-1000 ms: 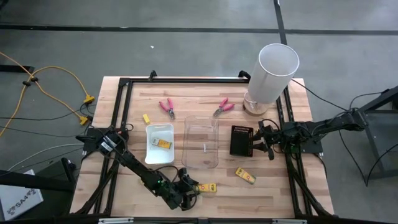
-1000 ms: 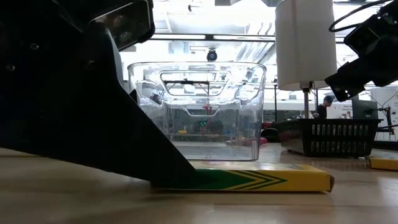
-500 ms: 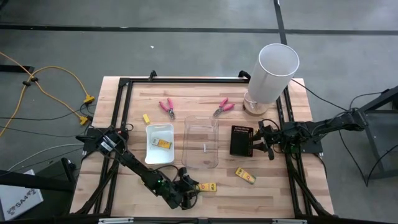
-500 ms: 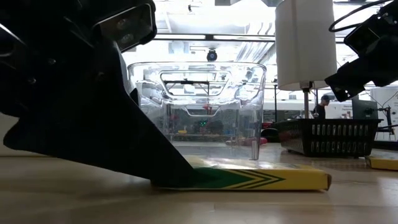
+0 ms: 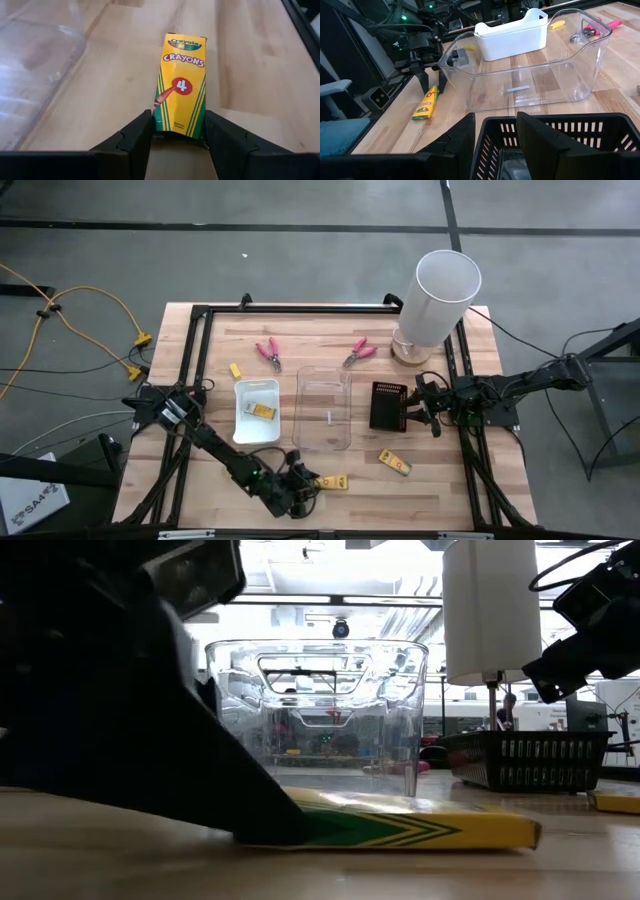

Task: Pick & Place School Supplies
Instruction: Put the crayon box into the white bin

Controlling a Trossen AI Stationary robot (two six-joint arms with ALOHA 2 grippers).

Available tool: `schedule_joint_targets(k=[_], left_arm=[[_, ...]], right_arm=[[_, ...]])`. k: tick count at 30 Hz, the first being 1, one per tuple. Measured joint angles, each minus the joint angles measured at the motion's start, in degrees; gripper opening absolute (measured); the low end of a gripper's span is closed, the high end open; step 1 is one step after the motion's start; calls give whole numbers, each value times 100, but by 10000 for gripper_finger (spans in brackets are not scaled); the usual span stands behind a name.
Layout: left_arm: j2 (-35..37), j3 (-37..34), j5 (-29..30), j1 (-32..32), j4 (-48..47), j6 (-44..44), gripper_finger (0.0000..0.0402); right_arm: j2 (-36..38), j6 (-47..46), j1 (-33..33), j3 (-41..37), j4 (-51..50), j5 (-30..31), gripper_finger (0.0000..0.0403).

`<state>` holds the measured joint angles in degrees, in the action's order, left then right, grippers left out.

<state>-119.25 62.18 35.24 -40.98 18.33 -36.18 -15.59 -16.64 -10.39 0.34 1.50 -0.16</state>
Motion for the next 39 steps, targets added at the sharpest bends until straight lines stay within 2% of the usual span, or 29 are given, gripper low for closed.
schedule_joint_targets(k=[8, 13, 23, 35, 39], left_arm=[[288, -14, 23, -110, -13, 350, 163], [543, -14, 553, -245, -167, 635, 163], [1307, -10, 1185, -454, -1306, 423, 163], [2320, 3, 1798, -661, -3786, -1226, 163], [2623, 3, 1895, -728, -4741, -2012, 163]], right_arm=[[0, 0, 1, -2, 0, 0, 136], [0, 0, -1, 0, 0, 0, 136], [0, 0, 0, 0, 0, 0, 136], [-1, 0, 1, -1, 0, 0, 137], [0, 0, 0, -1, -2, 0, 136]])
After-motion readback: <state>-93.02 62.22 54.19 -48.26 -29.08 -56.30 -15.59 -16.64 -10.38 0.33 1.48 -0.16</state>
